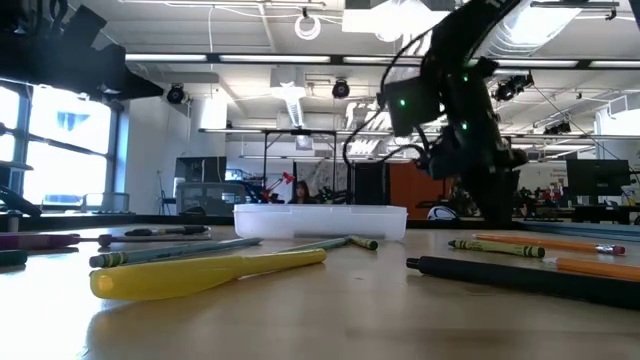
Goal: Pick & place school supplies into a supply box
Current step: Put the top orange pencil into the black supply box
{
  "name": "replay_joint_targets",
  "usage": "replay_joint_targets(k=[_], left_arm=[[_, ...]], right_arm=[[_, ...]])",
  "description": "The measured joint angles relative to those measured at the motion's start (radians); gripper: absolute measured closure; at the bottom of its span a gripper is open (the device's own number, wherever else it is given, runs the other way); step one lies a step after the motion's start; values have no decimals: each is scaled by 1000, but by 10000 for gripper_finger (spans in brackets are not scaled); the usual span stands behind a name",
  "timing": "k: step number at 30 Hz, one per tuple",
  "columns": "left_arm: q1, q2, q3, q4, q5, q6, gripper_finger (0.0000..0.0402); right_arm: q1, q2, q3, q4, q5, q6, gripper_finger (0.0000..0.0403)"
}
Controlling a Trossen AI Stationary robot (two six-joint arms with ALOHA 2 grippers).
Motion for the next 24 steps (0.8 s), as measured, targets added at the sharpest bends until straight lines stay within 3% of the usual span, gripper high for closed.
replay_joint_targets(k=[11, 14, 20, 24], left_arm=[[0, 0, 0, -2, -10, 5, 316], [0, 0, 0, -3, -6, 5, 316], [0, 0, 0, -3, -5, 5, 316], [0, 0, 0, -3, -4, 5, 316]], right_arm=[[-63, -6, -127, 202, -4, -10, 269], [-61, -5, -137, 203, 13, -51, 296], [-63, -4, -141, 241, 10, -97, 391], [-56, 0, -115, 227, 3, -116, 384]])
